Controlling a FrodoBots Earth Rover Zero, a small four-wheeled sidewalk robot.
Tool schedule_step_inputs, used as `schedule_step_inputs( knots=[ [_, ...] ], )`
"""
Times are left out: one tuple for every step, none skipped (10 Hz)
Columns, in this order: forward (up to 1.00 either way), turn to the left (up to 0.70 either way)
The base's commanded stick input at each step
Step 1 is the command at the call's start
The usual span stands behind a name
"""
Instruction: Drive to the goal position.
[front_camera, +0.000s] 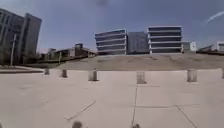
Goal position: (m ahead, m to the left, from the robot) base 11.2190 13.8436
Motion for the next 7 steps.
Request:
schedule_step_inputs(
  knots=[
    [0.7,0.0],
    [0.7,0.0],
    [0.7,0.0],
    [0.7,0.0],
    [0.7,0.0],
    [0.7,0.0],
    [0.7,0.0]
  ],
)
